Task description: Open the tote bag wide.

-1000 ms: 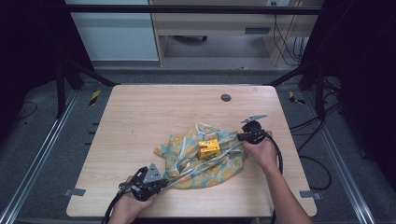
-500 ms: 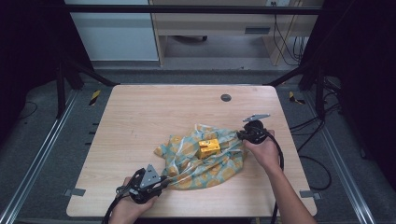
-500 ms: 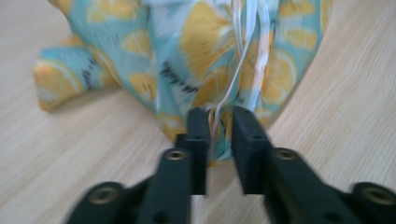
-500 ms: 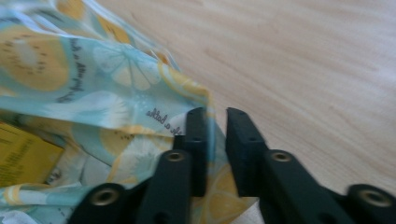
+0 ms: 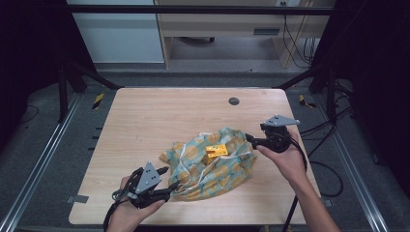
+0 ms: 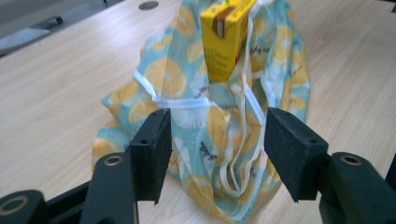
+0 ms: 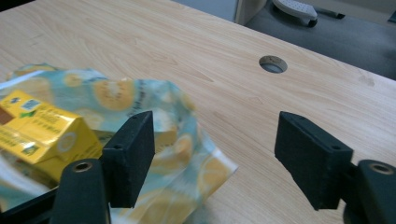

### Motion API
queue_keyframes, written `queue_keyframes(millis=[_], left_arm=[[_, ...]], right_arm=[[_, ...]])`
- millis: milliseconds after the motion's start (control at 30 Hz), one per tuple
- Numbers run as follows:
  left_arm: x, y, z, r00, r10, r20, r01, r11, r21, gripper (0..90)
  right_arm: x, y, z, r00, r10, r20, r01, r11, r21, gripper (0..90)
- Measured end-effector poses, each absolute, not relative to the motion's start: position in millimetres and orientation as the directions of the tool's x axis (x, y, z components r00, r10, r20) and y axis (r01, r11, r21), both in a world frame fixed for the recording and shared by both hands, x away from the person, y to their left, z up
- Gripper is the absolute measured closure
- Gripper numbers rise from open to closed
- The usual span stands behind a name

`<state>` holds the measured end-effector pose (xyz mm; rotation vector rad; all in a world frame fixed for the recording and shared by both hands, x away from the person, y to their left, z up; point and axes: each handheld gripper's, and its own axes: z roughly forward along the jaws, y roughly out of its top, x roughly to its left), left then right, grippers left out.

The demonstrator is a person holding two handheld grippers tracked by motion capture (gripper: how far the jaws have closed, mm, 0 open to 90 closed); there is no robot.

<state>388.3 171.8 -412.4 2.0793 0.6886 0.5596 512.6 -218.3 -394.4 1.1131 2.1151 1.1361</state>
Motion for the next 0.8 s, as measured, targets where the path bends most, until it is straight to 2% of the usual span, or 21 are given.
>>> queue_keyframes(millis=[167, 433, 633, 800], left_arm=[[407, 161, -406, 0.748, 0.644, 0.160, 0.266, -0.512, 0.817, 39.0], [453, 131, -411, 0.777, 0.610, 0.154, 0.278, -0.553, 0.785, 34.2], [473, 121, -436, 0.788, 0.603, 0.126, 0.320, -0.575, 0.753, 27.6], [483, 119, -453, 0.789, 0.604, 0.114, 0.347, -0.591, 0.728, 23.4]], right_arm=[[501, -212, -390, -0.601, 0.799, -0.029, 0.408, 0.337, 0.849, 27.1], [486, -183, -392, -0.712, 0.703, -0.013, 0.361, 0.382, 0.851, 19.1], [479, -163, -414, -0.779, 0.624, -0.058, 0.332, 0.489, 0.806, 13.3], [477, -157, -433, -0.803, 0.592, -0.062, 0.340, 0.541, 0.769, 12.6]])
